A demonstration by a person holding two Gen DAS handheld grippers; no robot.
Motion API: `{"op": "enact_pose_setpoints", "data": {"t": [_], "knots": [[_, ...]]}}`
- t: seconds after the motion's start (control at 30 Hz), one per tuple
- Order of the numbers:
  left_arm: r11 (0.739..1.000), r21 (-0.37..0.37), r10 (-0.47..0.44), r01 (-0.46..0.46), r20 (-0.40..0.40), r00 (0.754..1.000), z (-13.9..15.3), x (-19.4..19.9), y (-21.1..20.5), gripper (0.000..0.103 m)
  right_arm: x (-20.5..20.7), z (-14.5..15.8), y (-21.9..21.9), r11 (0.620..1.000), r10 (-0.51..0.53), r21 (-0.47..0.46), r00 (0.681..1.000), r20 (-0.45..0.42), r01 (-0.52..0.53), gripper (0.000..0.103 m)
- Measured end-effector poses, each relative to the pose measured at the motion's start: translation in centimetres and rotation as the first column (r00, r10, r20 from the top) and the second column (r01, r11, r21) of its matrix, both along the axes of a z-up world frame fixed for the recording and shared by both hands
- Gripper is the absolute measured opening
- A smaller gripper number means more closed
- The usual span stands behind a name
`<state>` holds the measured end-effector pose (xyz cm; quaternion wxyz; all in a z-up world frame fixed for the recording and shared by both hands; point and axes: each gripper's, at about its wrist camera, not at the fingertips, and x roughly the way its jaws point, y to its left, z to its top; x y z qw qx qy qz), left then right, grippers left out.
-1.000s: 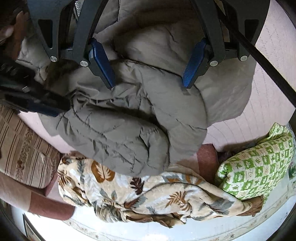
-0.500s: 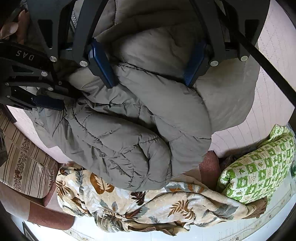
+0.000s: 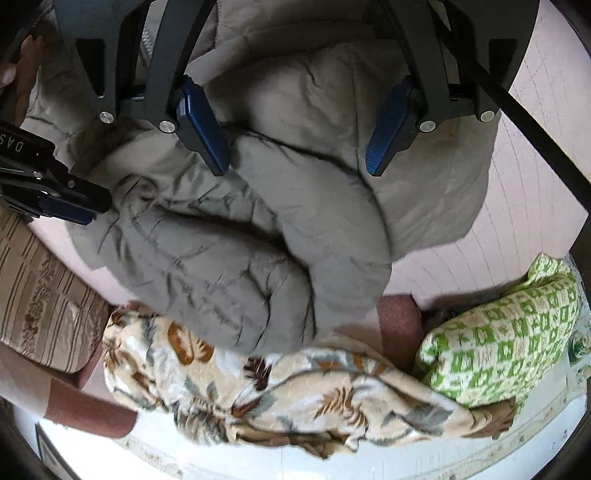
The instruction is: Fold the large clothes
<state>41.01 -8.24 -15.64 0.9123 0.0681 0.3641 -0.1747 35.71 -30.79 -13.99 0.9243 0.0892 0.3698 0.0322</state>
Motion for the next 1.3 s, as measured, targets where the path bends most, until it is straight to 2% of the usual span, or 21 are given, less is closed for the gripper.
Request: {"op": "enact_pose_setpoints", "data": {"t": [0.17,0.3,1.3], "knots": [[1.000,0.030,0.001,-0.001,-0.014,1.000,-0.7,0.1,-0.3,0.076,0.7,-1.9,0.0,1.000,0.000,0.013,0.997,-0.075,0.001,0.057],[0.999,0.042,0.000,0.001,-0.013,1.000,-0.9,0.0,-0.4,0.076,0.7,-2.1,0.5,1.000,0.001,-0.017,0.997,-0.078,-0.002,0.059],[0.996,0.091,0.009,-0.012,0.033,0.999,-1.2,-0.3,-0.9,0.081,1.0,-2.9,1.0,0.998,0.015,-0.052,0.996,-0.085,-0.019,0.066]]}}
